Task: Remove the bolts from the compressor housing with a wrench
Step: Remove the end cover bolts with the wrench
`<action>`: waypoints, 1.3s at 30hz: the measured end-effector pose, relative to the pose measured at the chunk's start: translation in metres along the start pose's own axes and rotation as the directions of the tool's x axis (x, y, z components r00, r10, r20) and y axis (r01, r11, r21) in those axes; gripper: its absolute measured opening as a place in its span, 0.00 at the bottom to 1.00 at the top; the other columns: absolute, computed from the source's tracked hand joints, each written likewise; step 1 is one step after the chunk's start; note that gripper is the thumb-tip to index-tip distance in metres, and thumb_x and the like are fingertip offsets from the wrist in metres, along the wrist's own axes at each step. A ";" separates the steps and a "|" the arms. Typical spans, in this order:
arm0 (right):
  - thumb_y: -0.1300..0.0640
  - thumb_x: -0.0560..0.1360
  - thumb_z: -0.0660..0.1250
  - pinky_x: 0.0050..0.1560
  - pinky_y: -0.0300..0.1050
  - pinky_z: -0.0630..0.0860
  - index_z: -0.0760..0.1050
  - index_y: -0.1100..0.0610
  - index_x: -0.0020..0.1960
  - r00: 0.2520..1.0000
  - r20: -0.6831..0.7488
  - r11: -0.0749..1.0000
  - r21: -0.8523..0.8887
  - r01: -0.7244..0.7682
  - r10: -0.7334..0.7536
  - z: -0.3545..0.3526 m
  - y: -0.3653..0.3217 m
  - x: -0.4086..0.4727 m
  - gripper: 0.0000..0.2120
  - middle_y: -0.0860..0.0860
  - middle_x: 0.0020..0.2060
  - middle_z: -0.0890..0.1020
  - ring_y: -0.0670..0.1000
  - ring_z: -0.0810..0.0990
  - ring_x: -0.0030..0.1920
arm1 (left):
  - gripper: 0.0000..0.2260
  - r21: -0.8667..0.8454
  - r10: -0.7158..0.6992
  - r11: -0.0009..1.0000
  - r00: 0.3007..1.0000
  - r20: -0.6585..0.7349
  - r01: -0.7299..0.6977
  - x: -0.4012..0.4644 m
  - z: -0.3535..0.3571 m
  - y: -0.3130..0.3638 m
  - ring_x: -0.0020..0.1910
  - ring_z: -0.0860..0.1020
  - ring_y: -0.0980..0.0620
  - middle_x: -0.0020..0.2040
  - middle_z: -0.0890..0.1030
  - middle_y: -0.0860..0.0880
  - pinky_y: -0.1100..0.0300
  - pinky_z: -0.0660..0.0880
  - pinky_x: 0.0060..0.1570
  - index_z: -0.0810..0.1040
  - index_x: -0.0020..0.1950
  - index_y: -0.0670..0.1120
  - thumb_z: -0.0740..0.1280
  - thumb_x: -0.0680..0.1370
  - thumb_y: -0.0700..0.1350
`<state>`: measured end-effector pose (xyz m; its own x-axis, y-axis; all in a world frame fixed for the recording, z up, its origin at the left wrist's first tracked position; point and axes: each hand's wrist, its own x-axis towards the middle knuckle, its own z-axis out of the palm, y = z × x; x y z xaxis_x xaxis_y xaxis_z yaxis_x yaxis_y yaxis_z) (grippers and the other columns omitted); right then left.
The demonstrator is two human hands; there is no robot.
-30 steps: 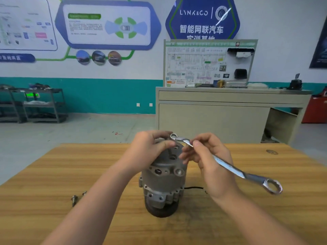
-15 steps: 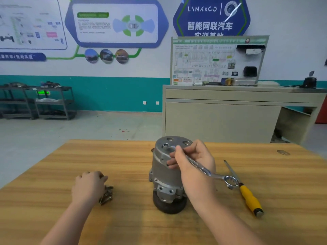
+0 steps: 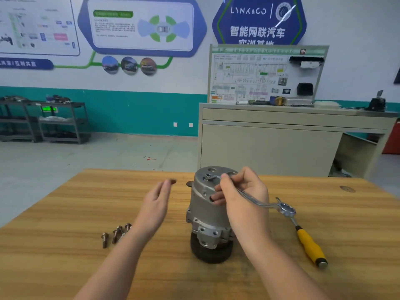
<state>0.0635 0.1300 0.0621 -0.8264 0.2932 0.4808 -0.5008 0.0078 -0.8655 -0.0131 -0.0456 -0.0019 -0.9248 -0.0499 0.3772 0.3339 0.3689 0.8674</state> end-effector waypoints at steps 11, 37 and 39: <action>0.67 0.76 0.66 0.23 0.40 0.71 0.68 0.57 0.35 0.964 0.253 0.993 0.068 -0.100 0.080 -0.043 -0.008 0.010 0.14 0.57 0.28 0.80 0.53 0.78 0.25 | 0.22 -0.352 0.056 0.935 0.998 0.027 -0.043 -0.042 0.055 0.066 0.64 0.73 0.56 0.63 0.75 0.53 0.53 0.70 0.66 0.67 0.67 0.54 0.48 0.79 0.62; 0.62 0.83 0.54 0.11 0.30 0.54 0.69 0.61 0.38 0.393 0.161 0.424 -0.380 -0.822 0.905 -0.052 -0.018 0.159 0.16 0.50 0.18 0.68 0.42 0.62 0.12 | 0.35 0.541 0.369 0.774 0.929 0.038 -0.330 -0.023 0.058 0.079 0.67 0.69 0.52 0.66 0.75 0.55 0.50 0.53 0.73 0.75 0.67 0.49 0.68 0.66 0.68; 0.62 0.83 0.53 0.11 0.31 0.54 0.68 0.61 0.36 0.376 0.115 0.383 -0.482 -0.788 0.919 -0.044 -0.018 0.166 0.17 0.50 0.17 0.68 0.43 0.63 0.12 | 0.34 0.544 0.368 0.774 0.930 0.030 -0.324 -0.026 0.060 0.082 0.67 0.70 0.50 0.66 0.76 0.55 0.50 0.53 0.73 0.76 0.66 0.48 0.68 0.67 0.67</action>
<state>-0.0530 0.2202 0.1516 -0.8008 0.0073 -0.5989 0.5838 0.2329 -0.7778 0.0275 0.0412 0.0399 -0.7424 0.1172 0.6597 0.4584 0.8069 0.3725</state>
